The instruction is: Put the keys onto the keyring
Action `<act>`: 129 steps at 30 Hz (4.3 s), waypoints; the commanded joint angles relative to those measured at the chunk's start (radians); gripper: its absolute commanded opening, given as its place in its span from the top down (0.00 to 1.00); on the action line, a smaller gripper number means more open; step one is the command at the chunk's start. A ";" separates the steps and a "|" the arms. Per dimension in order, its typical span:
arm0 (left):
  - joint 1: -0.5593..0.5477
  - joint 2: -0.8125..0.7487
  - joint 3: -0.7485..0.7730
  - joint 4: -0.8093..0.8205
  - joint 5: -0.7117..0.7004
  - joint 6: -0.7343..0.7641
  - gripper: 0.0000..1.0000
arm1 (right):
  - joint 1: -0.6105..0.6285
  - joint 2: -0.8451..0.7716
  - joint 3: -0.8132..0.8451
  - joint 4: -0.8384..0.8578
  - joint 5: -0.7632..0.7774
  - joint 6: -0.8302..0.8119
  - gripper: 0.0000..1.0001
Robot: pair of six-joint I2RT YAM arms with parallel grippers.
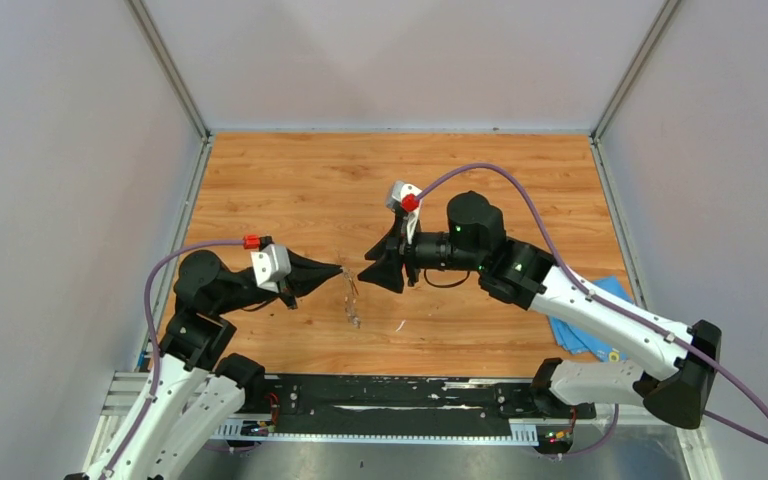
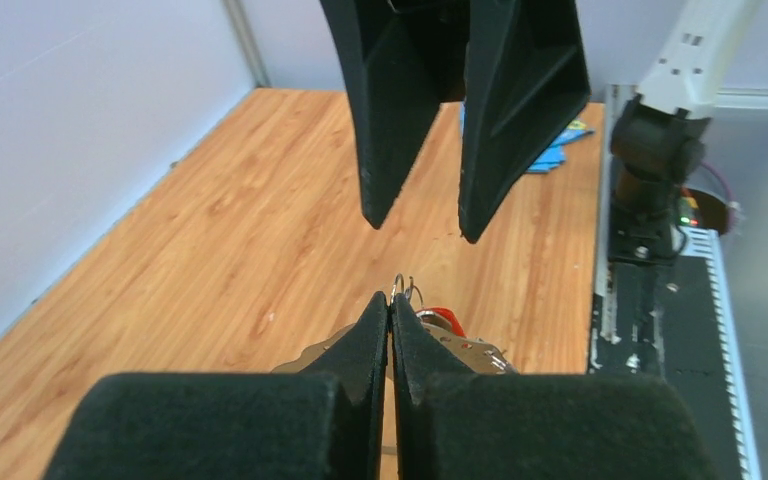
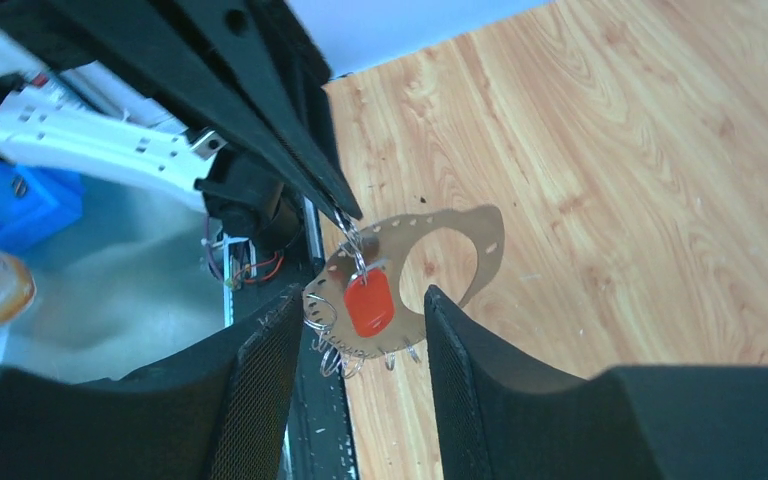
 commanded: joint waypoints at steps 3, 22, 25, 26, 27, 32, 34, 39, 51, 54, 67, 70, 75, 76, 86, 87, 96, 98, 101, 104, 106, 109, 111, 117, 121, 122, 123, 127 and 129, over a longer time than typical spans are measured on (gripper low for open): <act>-0.005 0.031 0.064 0.030 0.191 -0.045 1.00 | -0.025 -0.018 0.039 0.019 -0.341 -0.196 0.49; -0.005 0.070 0.122 0.030 0.264 -0.067 1.00 | -0.025 0.008 -0.014 0.217 -0.392 -0.093 0.58; -0.005 0.064 0.121 0.030 0.261 -0.067 1.00 | -0.026 0.005 -0.022 0.205 -0.361 -0.094 0.59; -0.005 0.060 0.121 0.030 0.256 -0.067 1.00 | -0.025 0.004 -0.025 0.202 -0.351 -0.093 0.59; -0.005 0.060 0.121 0.030 0.253 -0.067 1.00 | -0.025 0.002 -0.027 0.198 -0.343 -0.091 0.58; -0.005 0.058 0.120 0.030 0.235 -0.067 1.00 | -0.021 0.000 -0.040 0.199 -0.314 -0.078 0.61; -0.005 0.059 0.120 0.030 0.231 -0.067 1.00 | -0.022 0.000 -0.048 0.209 -0.304 -0.074 0.65; -0.005 0.061 0.124 0.029 0.227 -0.067 1.00 | -0.022 0.006 -0.051 0.218 -0.302 -0.068 0.73; -0.005 0.069 0.122 0.030 0.227 -0.067 1.00 | -0.021 0.021 -0.036 0.223 -0.280 -0.025 0.95; -0.005 0.068 0.122 0.030 0.229 -0.067 1.00 | -0.021 0.035 -0.020 0.203 -0.273 -0.010 1.00; -0.005 0.069 0.088 -0.027 0.291 -0.019 1.00 | -0.012 0.085 0.236 -0.266 -0.206 -0.080 1.00; -0.005 0.088 0.094 -0.026 0.294 -0.019 1.00 | 0.003 0.125 0.324 -0.408 -0.203 -0.118 1.00; -0.005 0.108 0.099 -0.014 0.299 -0.034 1.00 | 0.037 0.187 0.458 -0.587 -0.166 -0.186 1.00; -0.005 0.107 0.101 -0.013 0.293 -0.032 1.00 | 0.039 0.189 0.456 -0.595 -0.163 -0.189 1.00; -0.005 0.087 0.109 0.020 0.276 -0.063 1.00 | 0.036 0.007 0.175 -0.214 -0.158 -0.099 0.51; -0.005 0.088 0.111 0.021 0.274 -0.066 1.00 | 0.036 0.001 0.154 -0.175 -0.166 -0.082 0.50; -0.005 0.087 0.119 0.022 0.270 -0.067 1.00 | 0.035 -0.006 0.000 0.134 -0.233 0.043 0.49; -0.005 0.085 0.119 0.022 0.268 -0.067 1.00 | 0.035 -0.001 -0.012 0.181 -0.238 0.061 0.53; -0.005 0.080 0.117 0.022 0.266 -0.067 1.00 | 0.035 0.011 -0.016 0.206 -0.250 0.075 0.62; -0.005 0.079 0.118 0.024 0.261 -0.067 1.00 | 0.035 0.017 -0.024 0.228 -0.260 0.092 0.67; -0.005 0.079 0.118 0.023 0.259 -0.067 1.00 | 0.035 0.022 -0.030 0.235 -0.263 0.101 0.68; -0.005 0.078 0.119 0.023 0.259 -0.066 1.00 | 0.035 0.026 -0.039 0.231 -0.259 0.103 0.67; -0.005 0.076 0.119 0.024 0.259 -0.088 1.00 | 0.035 0.017 -0.050 0.229 -0.246 0.098 0.64; -0.005 0.073 0.119 0.024 0.256 -0.090 1.00 | 0.035 -0.010 -0.084 0.221 -0.212 0.085 0.59; -0.005 0.073 0.121 0.023 0.254 -0.091 1.00 | 0.035 -0.017 -0.098 0.235 -0.214 0.089 0.64; -0.005 0.072 0.121 0.023 0.252 -0.091 1.00 | 0.035 -0.016 -0.100 0.243 -0.217 0.094 0.65; -0.005 0.074 0.121 0.023 0.252 -0.090 1.00 | 0.034 -0.014 -0.102 0.252 -0.218 0.100 0.67; -0.005 0.079 0.124 0.023 0.251 -0.091 1.00 | 0.033 -0.008 -0.107 0.290 -0.226 0.124 0.72; -0.005 0.076 0.122 0.023 0.252 -0.092 1.00 | 0.033 -0.008 -0.103 0.295 -0.226 0.131 0.72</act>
